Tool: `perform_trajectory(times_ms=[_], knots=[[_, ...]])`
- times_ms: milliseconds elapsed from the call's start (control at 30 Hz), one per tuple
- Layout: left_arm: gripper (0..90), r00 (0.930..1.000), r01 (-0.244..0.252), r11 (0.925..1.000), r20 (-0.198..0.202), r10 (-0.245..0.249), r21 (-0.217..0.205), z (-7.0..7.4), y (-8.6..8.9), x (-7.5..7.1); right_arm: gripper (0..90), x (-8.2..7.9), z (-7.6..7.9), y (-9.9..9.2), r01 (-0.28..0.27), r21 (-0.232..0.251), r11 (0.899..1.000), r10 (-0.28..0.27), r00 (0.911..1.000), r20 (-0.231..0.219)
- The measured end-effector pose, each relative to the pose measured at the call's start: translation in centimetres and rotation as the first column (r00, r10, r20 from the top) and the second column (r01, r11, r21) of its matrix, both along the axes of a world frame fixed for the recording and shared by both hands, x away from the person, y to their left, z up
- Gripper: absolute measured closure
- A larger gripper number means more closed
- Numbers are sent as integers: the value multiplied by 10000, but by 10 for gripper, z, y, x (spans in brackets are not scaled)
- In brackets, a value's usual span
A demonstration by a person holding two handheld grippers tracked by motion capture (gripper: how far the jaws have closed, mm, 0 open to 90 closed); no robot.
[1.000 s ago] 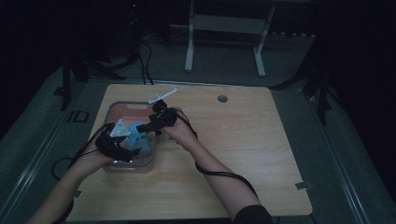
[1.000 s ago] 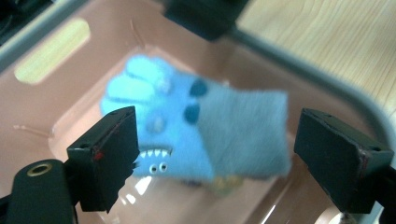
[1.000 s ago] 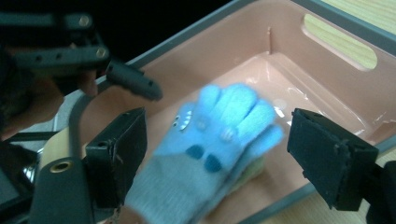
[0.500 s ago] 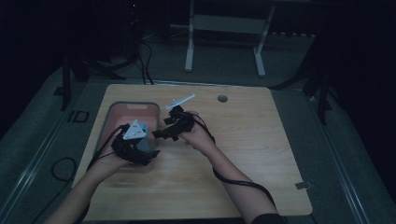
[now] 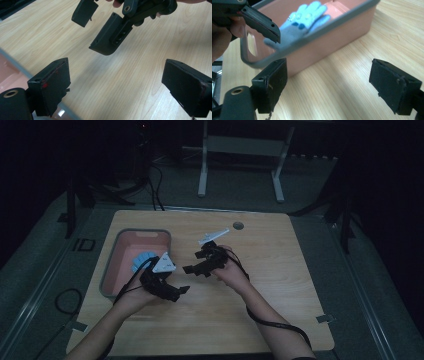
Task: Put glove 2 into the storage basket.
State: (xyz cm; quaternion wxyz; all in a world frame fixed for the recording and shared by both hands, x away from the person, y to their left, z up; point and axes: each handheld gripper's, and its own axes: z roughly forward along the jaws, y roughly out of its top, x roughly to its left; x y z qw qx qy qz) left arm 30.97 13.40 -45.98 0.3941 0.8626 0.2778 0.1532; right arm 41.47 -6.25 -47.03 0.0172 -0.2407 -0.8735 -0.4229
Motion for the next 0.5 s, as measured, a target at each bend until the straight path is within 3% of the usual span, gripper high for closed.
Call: perform_trajectory(times_ms=[500], knots=[[86,9971,741,9971,-171,-738,192,-14,-35,0,144,-10,-21,-41,338,-76,9994,-337,9993,150]])
